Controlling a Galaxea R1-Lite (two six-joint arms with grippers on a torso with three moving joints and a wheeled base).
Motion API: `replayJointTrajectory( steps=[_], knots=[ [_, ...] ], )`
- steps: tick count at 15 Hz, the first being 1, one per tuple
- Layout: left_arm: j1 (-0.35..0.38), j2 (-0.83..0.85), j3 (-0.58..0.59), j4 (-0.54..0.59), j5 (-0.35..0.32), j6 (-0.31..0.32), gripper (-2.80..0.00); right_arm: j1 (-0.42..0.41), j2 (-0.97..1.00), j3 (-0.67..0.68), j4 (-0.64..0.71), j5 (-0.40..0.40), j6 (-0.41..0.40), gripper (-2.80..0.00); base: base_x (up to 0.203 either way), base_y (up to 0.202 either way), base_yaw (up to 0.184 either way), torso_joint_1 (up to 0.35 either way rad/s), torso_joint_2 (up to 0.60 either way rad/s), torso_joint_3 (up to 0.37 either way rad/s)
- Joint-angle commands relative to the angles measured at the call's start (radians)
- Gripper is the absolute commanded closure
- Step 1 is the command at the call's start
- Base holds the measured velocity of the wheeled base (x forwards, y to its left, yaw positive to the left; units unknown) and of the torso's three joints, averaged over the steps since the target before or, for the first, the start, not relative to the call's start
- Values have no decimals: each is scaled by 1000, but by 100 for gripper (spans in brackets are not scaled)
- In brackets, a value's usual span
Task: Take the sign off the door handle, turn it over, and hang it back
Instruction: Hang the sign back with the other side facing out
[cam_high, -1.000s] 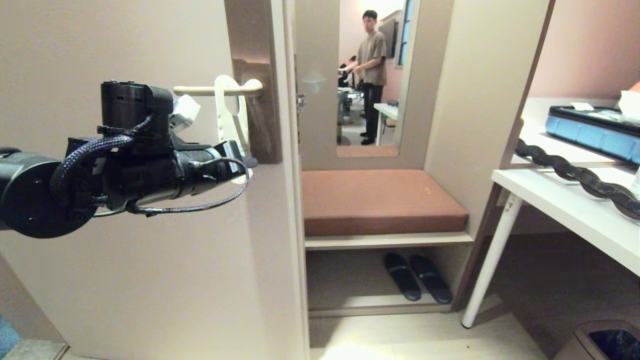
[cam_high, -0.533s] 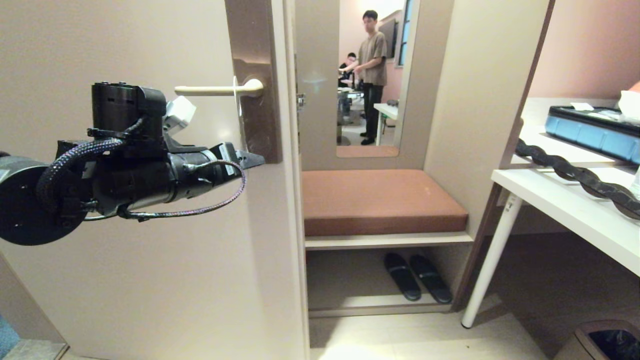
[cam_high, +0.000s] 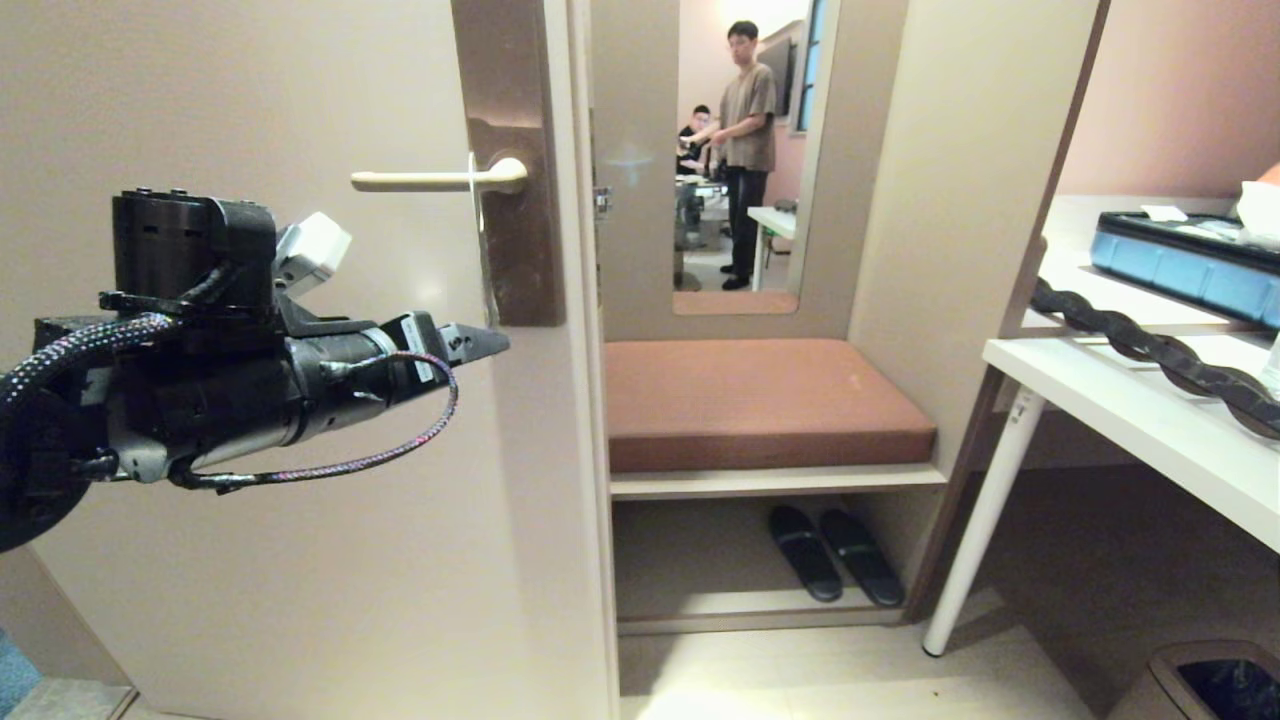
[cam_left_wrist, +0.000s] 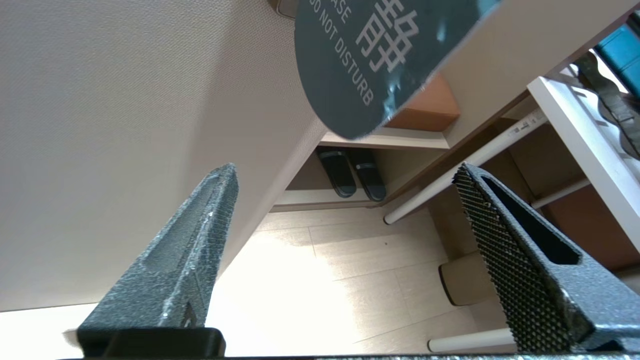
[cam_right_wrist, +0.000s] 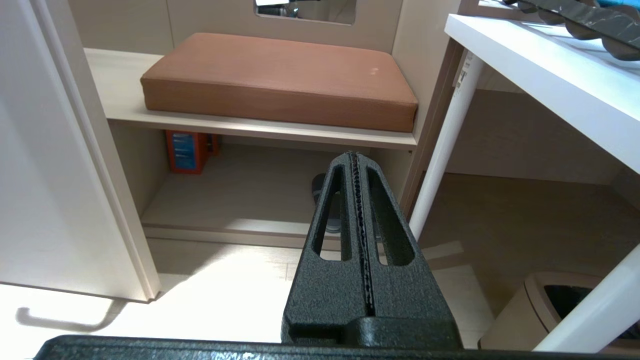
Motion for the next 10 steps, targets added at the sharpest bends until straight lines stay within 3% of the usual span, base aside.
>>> replayJointTrajectory(
  steps=[1,10],
  knots=[
    [0,-56,35,-1,1,-2,-280,0,0,0,2,0,-1,0,0,0,0,0,0,0],
    [-2,-93,50,-1,4,0,-280,0,0,0,1,0,-1,0,0,0,0,0,0,0]
  ],
)
